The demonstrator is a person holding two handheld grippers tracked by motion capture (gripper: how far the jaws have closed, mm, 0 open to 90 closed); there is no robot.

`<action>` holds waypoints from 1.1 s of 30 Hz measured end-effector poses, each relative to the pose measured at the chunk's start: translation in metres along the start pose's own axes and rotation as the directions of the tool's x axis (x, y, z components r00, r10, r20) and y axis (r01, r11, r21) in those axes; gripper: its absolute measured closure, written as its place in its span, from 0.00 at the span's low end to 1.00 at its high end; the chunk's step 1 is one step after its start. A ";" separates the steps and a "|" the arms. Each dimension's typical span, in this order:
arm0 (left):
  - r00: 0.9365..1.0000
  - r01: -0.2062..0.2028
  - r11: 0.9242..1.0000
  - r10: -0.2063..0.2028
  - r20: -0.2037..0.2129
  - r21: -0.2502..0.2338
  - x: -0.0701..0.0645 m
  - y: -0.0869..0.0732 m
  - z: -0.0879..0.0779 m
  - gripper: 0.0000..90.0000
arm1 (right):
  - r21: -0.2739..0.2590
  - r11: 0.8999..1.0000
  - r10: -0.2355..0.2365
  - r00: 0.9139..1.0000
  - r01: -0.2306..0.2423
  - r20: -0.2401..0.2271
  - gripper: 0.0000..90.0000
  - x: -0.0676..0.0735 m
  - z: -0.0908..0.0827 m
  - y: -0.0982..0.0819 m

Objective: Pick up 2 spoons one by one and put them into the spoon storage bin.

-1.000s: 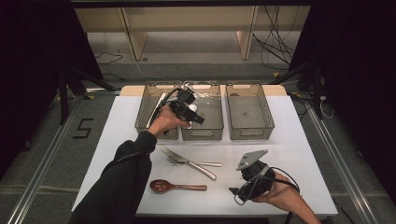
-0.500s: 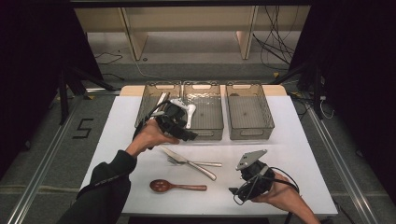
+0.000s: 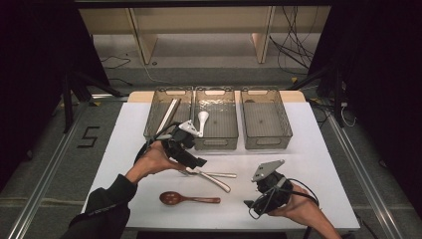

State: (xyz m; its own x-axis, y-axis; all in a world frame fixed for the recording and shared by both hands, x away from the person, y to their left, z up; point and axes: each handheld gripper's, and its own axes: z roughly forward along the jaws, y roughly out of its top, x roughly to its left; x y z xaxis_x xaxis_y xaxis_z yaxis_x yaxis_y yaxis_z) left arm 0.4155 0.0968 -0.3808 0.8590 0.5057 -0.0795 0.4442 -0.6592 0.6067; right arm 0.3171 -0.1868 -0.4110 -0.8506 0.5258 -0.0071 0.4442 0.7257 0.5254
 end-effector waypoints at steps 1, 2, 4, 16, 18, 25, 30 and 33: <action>1.000 -0.008 1.000 0.008 0.003 0.009 -0.001 -0.002 0.000 0.22 | 0.001 1.000 0.000 1.000 0.000 0.000 0.26 0.000 0.000 0.000; 1.000 -0.012 1.000 0.012 0.005 0.016 -0.002 -0.004 0.001 0.22 | 0.001 1.000 0.000 1.000 0.000 0.000 0.26 0.000 0.000 0.000; 1.000 -0.019 0.999 0.019 0.014 0.027 -0.006 -0.010 0.003 0.22 | 0.002 1.000 -0.003 1.000 0.003 0.000 0.26 0.000 0.000 0.000; 0.995 -0.099 0.980 0.092 0.046 0.171 -0.028 -0.033 0.021 0.23 | 0.005 1.000 -0.010 1.000 0.010 -0.001 0.26 0.001 0.000 0.000; 0.993 -0.112 0.974 0.104 0.052 0.195 -0.030 -0.036 0.023 0.23 | 0.006 1.000 -0.009 1.000 0.009 0.000 0.26 0.001 0.001 0.000; 0.988 -0.149 0.954 0.133 0.079 0.259 -0.037 -0.047 0.034 0.29 | 0.006 1.000 -0.010 1.000 0.010 -0.001 0.26 0.001 0.001 0.000; 0.989 -0.143 0.946 0.124 0.082 0.291 -0.037 -0.053 0.038 0.35 | 0.009 1.000 -0.014 1.000 0.014 -0.004 0.26 0.000 0.001 0.000; 0.988 -0.144 0.944 0.121 0.093 0.298 -0.038 -0.055 0.041 0.37 | 0.009 1.000 -0.014 1.000 0.014 -0.004 0.26 0.001 0.001 0.000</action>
State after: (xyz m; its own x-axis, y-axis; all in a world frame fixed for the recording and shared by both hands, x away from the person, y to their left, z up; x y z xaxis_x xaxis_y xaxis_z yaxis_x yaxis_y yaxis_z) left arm 0.3687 0.0912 -0.4439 0.9265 0.3680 -0.0784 0.3714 -0.8607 0.3482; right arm 0.3169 -0.1861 -0.4117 -0.8577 0.5141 -0.0113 0.4348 0.7368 0.5177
